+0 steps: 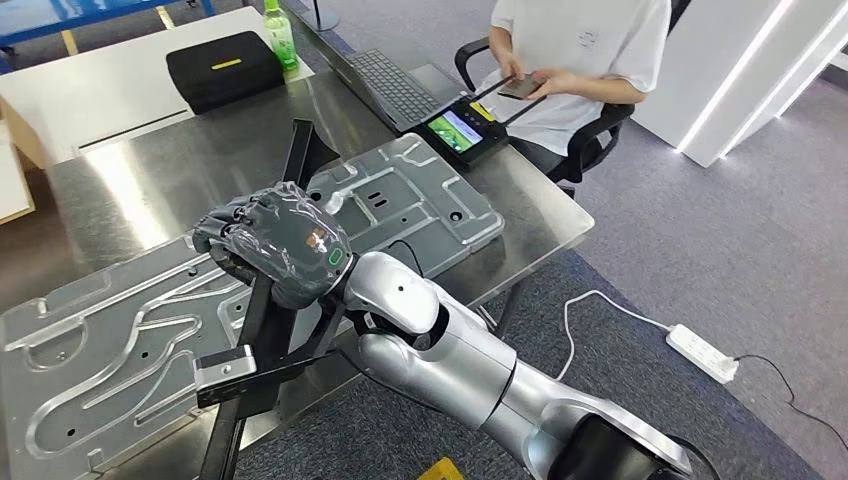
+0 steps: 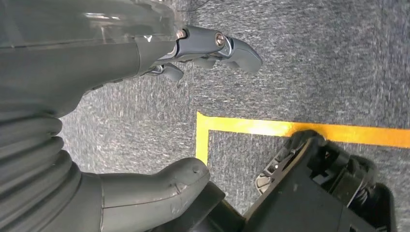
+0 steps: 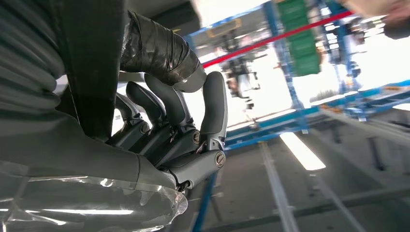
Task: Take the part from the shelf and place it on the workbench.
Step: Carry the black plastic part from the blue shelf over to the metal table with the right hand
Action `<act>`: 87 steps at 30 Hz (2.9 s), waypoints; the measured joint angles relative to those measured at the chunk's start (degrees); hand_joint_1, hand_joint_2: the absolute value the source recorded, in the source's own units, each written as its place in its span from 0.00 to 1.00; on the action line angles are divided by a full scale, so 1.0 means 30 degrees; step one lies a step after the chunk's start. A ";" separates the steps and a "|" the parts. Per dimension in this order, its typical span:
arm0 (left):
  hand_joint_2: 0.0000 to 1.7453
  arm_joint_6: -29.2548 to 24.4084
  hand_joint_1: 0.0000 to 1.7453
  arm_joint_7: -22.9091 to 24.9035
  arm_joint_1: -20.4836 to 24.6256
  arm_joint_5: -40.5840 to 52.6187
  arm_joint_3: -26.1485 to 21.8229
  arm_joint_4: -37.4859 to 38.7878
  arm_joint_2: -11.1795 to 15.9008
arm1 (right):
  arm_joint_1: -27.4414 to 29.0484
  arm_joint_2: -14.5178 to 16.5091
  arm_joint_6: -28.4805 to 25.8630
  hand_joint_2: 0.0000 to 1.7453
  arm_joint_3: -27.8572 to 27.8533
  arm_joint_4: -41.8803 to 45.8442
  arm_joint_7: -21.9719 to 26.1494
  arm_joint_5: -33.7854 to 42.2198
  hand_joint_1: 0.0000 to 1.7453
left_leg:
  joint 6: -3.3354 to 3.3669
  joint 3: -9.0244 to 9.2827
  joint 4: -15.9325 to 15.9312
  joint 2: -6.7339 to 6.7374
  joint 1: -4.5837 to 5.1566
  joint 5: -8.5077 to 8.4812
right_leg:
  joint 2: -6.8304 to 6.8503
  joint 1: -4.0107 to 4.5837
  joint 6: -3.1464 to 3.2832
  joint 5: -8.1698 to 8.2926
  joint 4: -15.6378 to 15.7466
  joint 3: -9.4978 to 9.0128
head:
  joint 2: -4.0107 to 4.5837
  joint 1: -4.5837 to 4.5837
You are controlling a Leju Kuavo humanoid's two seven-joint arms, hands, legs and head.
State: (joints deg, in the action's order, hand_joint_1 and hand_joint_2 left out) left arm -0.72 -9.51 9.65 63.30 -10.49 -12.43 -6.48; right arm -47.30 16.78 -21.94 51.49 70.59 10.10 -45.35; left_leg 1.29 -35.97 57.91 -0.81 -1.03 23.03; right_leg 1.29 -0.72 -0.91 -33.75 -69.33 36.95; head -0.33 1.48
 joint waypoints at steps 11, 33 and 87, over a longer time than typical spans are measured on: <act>1.00 0.0082 0.00 0.0259 -0.0058 0.0324 0.0229 0.0029 0.0220 | 0.0106 -0.0027 -0.0071 1.00 -0.0126 0.0018 0.0138 0.0015 0.98 | -0.0093 -0.0058 0.0154 -0.1792 0.0093 0.0051 | -0.1038 0.0085 0.0463 0.2129 0.1458 0.0158 | 0.0000 -0.0005; 1.00 0.0485 0.00 0.0408 -0.0083 0.0492 0.0437 0.0093 0.0752 | -0.1682 -0.1574 -0.1231 1.00 -0.3570 -0.1571 -0.0936 -0.1502 0.98 | 0.0083 -0.0052 0.0163 -0.0404 0.0029 0.0059 | -0.0258 0.0013 -0.0093 -0.0273 -0.1558 0.1140 | 0.0000 0.0000; 1.00 0.1399 0.00 -0.2832 0.0128 -0.0403 -0.2501 0.0099 0.0244 | -0.5484 -0.4293 -0.3242 1.00 -1.0701 -1.4429 -0.1994 -0.3486 0.98 | -0.0275 -0.0004 0.0410 0.0252 0.0232 0.0384 | -0.0338 0.0110 0.0264 0.2959 0.3341 -0.0360 | 0.0000 0.0029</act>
State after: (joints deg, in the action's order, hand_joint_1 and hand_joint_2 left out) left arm 3.48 -18.01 10.03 62.10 -17.99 -12.14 -5.75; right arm -63.75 3.90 -31.67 19.39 27.30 4.12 -55.81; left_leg 0.47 -35.98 59.13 -0.06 -0.33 24.18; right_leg 0.27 -0.39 -0.12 -24.87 -59.31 35.87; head -0.33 1.57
